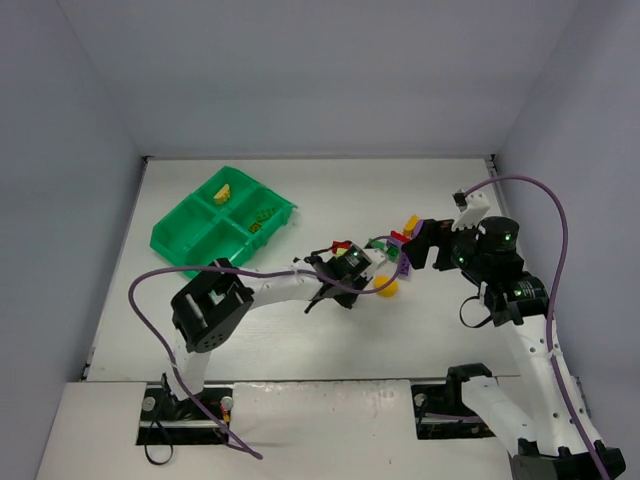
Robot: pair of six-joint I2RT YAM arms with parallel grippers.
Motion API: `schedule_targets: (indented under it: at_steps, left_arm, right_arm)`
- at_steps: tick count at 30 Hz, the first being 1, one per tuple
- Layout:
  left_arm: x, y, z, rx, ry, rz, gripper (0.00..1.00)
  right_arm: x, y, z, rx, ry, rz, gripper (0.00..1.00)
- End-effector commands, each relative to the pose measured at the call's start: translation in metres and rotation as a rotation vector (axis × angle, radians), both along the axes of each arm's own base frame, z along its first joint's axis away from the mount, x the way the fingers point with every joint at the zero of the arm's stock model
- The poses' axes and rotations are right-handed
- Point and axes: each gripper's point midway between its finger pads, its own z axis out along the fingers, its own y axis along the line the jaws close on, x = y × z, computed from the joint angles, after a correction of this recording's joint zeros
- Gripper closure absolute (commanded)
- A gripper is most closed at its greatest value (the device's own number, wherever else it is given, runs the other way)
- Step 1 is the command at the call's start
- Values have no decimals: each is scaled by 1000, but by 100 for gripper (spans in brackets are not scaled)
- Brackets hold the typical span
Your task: Sort the legos into containers by color
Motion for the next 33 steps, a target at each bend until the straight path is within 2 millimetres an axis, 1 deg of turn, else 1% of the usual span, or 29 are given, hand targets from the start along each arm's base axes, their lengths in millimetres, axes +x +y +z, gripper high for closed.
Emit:
schedule_targets:
  at_steps: [1, 2, 3, 4, 6, 7, 9, 10, 12, 13, 15, 16, 17, 18, 19, 20, 21, 22, 23, 24, 26, 27, 28, 29, 30, 31, 32, 33]
  left_arm:
    - [23, 33, 45, -33, -55, 76, 100]
    - [27, 41, 49, -36, -56, 92, 100]
    - [35, 55, 52, -28, -61, 118, 100]
    - [39, 62, 66, -44, -81, 128, 100]
    - [44, 79, 76, -30, -94, 144, 100]
    - [52, 92, 92, -50, -117, 171, 100]
    - [61, 115, 107, -57, -123, 226, 100]
    - [76, 139, 124, -90, -140, 291, 100]
    - [87, 172, 140, -95, -155, 364, 100]
    - [101, 204, 158, -115, -195, 443, 100]
    - [112, 240, 174, -106, -241, 504, 100]
    - [118, 257, 177, -94, -252, 539, 100]
    - [129, 291, 184, -82, -264, 621, 100]
    - [139, 320, 182, -72, -252, 682, 100]
    - [146, 334, 188, -72, -264, 716, 100]
    - [151, 347, 188, -67, -262, 748, 100]
    - [159, 359, 181, -55, -247, 782, 100]
    - [164, 371, 178, -45, -244, 817, 100]
    - [170, 390, 177, -42, -249, 872, 100]
    - [179, 405, 171, -43, -233, 920, 100]
    - [187, 417, 166, -41, -223, 955, 100]
    - [195, 425, 162, -27, -217, 973, 97]
    - [199, 427, 160, -19, -212, 980, 94]
    - [201, 430, 149, -6, -183, 990, 93]
    - [205, 433, 152, -12, -185, 996, 92]
    - [206, 432, 151, -14, -177, 993, 90]
    - [208, 432, 147, -15, -170, 994, 87]
    - [210, 431, 146, -19, -171, 994, 75]
  right_arm:
    - [7, 9, 31, 35, -96, 33, 16]
    - [8, 10, 30, 36, -89, 36, 16]
    - [9, 10, 32, 37, -91, 37, 16]
    - [10, 10, 31, 38, -88, 38, 16]
    - [12, 11, 32, 36, -86, 39, 16]
    - [14, 11, 30, 34, -81, 41, 16]
    - [15, 11, 31, 37, -78, 42, 16]
    - [16, 12, 31, 38, -76, 46, 16]
    - [15, 16, 29, 48, -66, 64, 16]
    - [16, 17, 26, 51, -58, 67, 16]
    - [16, 18, 25, 56, -54, 73, 16]
    - [16, 18, 24, 55, -51, 75, 16]
    - [16, 19, 23, 58, -48, 77, 16]
    - [17, 20, 21, 58, -44, 82, 16]
    - [17, 21, 21, 60, -45, 84, 16]
    - [17, 21, 20, 62, -41, 88, 16]
    - [18, 22, 20, 64, -39, 89, 16]
    - [18, 22, 19, 65, -36, 93, 16]
    - [19, 23, 19, 67, -37, 96, 16]
    - [19, 23, 19, 68, -36, 94, 16]
    - [19, 23, 21, 68, -41, 97, 16]
    - [19, 23, 21, 67, -41, 96, 16]
    - [18, 22, 22, 65, -47, 94, 16]
    - [18, 22, 22, 64, -47, 92, 16]
    - [17, 22, 20, 64, -45, 89, 16]
    - [17, 21, 21, 62, -49, 86, 16]
    - [16, 20, 21, 61, -51, 84, 16]
    - [15, 20, 21, 62, -53, 82, 16]
